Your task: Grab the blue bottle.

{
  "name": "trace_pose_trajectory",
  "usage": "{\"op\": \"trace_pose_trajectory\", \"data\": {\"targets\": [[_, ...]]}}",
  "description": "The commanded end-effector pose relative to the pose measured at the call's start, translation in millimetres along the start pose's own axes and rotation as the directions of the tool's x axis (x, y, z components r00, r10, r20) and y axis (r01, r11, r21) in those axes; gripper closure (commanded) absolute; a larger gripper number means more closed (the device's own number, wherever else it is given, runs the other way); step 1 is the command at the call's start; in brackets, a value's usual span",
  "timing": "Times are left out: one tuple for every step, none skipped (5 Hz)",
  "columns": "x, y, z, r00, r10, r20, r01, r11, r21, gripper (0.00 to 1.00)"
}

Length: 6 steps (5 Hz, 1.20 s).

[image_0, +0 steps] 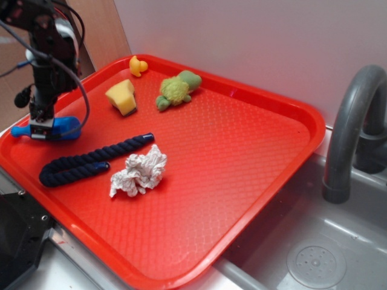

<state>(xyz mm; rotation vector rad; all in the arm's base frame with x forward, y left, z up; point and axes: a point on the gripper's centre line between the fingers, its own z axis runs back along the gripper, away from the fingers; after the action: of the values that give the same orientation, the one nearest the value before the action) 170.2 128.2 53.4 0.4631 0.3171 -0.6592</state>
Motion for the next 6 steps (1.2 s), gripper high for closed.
{"op": "trace_pose_trajectory", "data": {"targets": [[3, -5, -15, 0.996, -0.065, -0.063, 0.058, 0.993, -0.106, 0.00], [7, -8, -16, 0.996, -0.066, -0.058, 0.059, 0.990, -0.125, 1.00], [9, -11, -17, 0.998, -0.052, -0.021, 0.049, 0.988, -0.147, 1.00], [8, -6, -5, 0.999, 0.018, 0.031, -0.012, 0.988, -0.155, 1.00], [7, 9, 43, 0.943, 0.314, 0.107, -0.290, 0.937, -0.197, 1.00], [12, 6, 94, 0.794, 0.582, 0.174, -0.530, 0.804, -0.271, 1.00]]}}
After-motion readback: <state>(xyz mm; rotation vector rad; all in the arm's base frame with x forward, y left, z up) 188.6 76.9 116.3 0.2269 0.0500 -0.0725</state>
